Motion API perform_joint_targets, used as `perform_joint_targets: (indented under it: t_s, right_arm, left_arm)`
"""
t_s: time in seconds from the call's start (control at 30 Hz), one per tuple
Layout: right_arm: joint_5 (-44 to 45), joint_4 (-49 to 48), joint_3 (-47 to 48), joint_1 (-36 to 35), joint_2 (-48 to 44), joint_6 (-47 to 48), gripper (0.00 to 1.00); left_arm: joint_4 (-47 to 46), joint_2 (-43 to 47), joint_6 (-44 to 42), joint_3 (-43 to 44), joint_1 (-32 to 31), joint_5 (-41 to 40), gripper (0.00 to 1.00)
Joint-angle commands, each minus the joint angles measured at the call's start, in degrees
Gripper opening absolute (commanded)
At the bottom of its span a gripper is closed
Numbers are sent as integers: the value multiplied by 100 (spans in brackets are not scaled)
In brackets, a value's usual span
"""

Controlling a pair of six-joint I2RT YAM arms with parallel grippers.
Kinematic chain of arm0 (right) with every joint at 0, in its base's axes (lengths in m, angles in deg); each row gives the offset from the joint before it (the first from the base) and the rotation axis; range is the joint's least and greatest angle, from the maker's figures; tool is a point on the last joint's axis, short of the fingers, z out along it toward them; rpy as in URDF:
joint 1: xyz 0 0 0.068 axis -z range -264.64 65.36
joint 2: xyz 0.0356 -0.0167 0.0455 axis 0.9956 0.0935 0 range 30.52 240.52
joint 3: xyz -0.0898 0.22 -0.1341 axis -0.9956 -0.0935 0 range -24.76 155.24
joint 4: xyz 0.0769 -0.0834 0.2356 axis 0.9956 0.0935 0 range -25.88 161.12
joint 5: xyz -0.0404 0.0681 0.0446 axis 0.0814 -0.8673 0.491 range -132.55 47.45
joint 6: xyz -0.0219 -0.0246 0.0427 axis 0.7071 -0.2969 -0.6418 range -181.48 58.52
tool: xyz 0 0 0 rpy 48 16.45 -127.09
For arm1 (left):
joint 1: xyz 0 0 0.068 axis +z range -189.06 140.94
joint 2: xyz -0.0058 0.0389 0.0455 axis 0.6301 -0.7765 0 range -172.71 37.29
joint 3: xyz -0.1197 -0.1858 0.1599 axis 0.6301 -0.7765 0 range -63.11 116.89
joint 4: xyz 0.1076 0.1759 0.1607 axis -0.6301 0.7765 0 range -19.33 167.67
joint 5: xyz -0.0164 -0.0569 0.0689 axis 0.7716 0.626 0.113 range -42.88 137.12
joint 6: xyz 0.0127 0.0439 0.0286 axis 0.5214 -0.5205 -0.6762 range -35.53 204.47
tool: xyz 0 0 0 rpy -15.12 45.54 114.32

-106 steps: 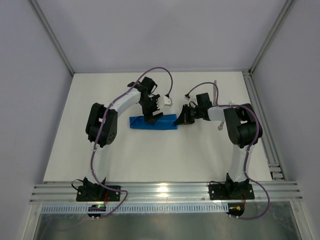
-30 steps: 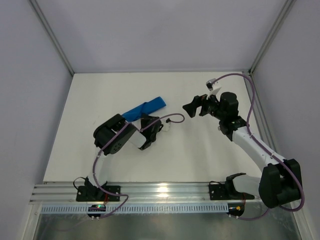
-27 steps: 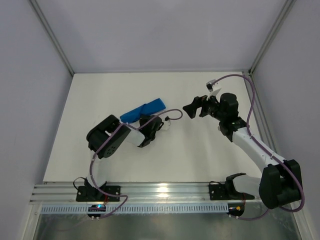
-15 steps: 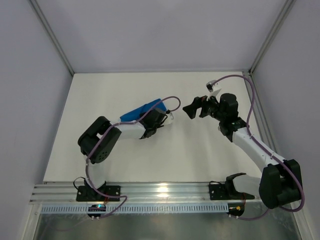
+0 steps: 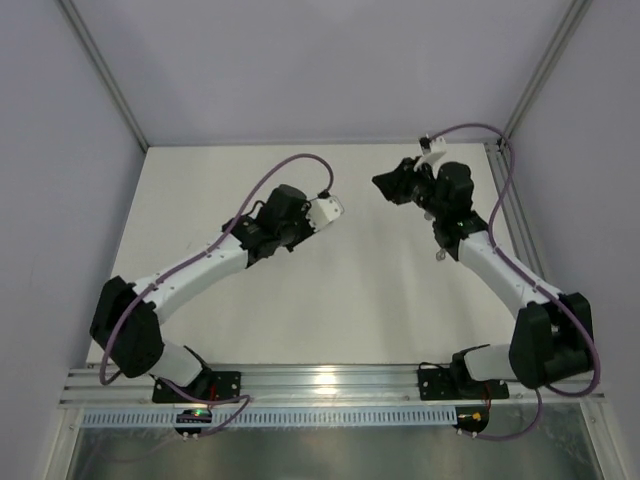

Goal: Fold the napkin into a case and place the utensils inside
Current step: Turn over the smaller rectangle-folded napkin at the center of the board, then smooth out the smaller rectangle-folded napkin at the center of the board.

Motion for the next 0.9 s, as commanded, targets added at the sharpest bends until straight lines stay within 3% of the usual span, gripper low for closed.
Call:
perform_joint_targets:
  t_s: [0.0,0.03,0.07,0.17,0.33,0.5,0.87]
  right_arm:
    - [-240,1189,1759,-428,1141,308,19]
    - [-241,1462,2067,-570,1458,387,4]
    - [-232,1647,2400,-710,1992,397,4]
    - [154,1667,2772,-1220,2793,256,4]
    - [138,1904,3702,-1494,3999,-656,4]
    - [6,2387,4144,-1564,4974,-1211,4]
    - [357,2941,4109,-1564,5469,-1572,4]
  left_arm:
    - [821,468,357,236,999,631,20]
    - [830,451,383,245,1292,788,20]
    - [717,417,427,228,1904,833,20]
    - [445,39,480,105,2567,834,20]
    - [154,-812,348,104,2578,1115,23]
    - [-145,-999,366,-53,2569,1379,27]
    - [-57,-1386,85,-572,2455,1326,27]
